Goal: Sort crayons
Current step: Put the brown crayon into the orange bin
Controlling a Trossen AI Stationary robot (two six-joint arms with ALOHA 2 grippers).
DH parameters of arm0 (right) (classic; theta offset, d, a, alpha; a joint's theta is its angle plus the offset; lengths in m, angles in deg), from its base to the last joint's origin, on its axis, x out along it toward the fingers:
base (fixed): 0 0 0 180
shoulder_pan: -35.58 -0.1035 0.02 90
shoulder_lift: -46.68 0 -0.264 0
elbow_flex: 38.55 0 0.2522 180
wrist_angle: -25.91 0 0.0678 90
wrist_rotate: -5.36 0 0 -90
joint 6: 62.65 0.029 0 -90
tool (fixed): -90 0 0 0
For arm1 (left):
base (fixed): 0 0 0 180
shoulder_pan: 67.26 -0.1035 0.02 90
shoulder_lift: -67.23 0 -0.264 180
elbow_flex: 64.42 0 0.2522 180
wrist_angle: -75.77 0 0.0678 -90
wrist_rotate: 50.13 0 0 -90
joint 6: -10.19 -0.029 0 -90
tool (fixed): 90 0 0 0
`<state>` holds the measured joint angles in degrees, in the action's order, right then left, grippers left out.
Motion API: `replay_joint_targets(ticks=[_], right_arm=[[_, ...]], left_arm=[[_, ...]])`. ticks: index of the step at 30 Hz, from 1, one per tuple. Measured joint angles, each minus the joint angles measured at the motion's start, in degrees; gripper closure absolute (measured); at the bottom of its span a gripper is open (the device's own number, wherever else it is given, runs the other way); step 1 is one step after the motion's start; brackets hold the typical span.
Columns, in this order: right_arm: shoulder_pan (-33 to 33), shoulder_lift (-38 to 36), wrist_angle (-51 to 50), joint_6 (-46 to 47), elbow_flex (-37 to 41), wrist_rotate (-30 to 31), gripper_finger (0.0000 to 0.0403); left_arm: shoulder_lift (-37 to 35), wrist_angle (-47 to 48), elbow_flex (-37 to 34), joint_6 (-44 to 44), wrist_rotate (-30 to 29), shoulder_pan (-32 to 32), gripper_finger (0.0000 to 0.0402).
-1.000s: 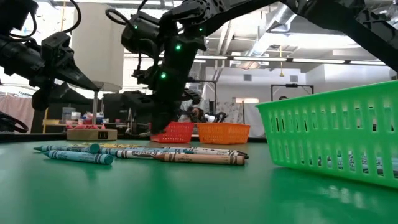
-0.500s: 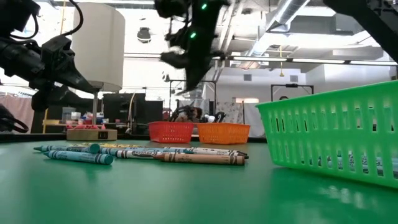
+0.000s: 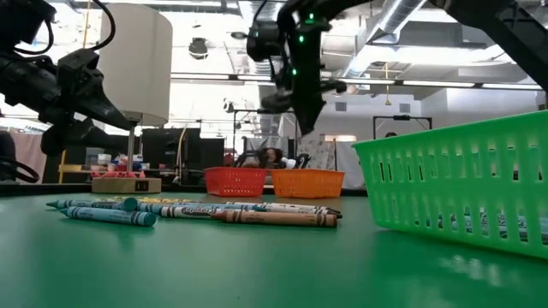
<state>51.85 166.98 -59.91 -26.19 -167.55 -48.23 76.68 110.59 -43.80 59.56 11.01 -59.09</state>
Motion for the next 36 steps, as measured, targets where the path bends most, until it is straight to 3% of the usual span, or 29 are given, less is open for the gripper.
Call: replay_joint_targets(ticks=[23,36], right_arm=[[3.6,0.0,13.6,4.2,14.6,-7.0,0.0400],[4.3,0.0,16.6,3.6,16.1,-9.5,0.0371]], left_arm=[[0.0,0.0,0.0,0.9,1.4,0.0,0.0186],[0.0,0.0,0.0,1.1,1.2,0.0,0.0186]])
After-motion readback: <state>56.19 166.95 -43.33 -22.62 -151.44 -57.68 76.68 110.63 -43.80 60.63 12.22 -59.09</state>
